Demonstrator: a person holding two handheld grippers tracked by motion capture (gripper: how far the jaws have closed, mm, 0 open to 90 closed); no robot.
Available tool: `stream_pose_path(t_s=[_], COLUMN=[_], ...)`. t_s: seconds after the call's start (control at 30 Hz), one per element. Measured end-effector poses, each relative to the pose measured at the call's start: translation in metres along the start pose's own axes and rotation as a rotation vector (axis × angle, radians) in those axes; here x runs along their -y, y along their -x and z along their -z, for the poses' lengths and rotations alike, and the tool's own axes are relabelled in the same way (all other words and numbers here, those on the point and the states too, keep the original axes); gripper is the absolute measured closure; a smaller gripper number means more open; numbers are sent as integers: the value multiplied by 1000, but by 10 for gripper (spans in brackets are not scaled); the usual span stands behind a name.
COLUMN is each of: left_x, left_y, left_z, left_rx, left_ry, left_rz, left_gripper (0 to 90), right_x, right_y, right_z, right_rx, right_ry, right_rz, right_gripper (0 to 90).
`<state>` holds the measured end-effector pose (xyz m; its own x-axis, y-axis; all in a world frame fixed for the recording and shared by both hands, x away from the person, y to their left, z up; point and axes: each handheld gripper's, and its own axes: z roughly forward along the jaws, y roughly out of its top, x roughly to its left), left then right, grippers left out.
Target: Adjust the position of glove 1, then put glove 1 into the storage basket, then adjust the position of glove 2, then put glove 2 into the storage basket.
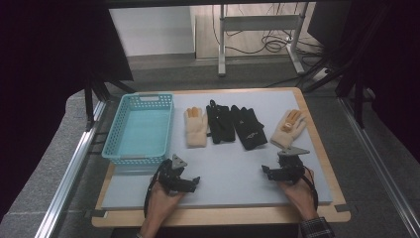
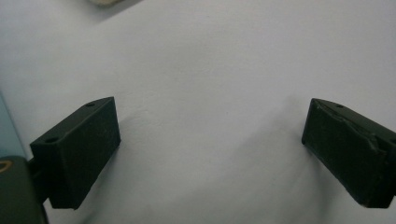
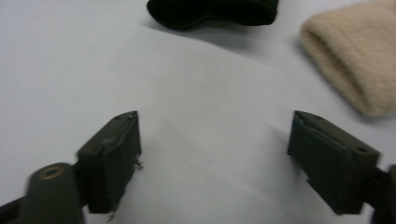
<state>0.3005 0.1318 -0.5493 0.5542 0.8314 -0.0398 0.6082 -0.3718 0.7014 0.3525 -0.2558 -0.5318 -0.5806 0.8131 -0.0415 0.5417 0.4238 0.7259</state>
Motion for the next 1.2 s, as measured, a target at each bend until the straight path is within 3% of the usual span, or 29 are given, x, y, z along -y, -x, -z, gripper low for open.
stream_pose_path(t_s=[0.7,0.9,1.2], left_x=[0,0,0], left_y=[0,0,0], left_z=[0,0,0], left_rx=[1,1,0], left_ry=[0,0,3], left_rz=[0,1,4], left_gripper=[46,47,47], right_x=[-2,-2,-7], right_y=[-2,-1,-4], right_z=[-1,2,4], right_rx=[11,23,-35], right_ry=[-7,-6,-11], right_rz=[-15,-23,-33], right_gripper=[147,199,262])
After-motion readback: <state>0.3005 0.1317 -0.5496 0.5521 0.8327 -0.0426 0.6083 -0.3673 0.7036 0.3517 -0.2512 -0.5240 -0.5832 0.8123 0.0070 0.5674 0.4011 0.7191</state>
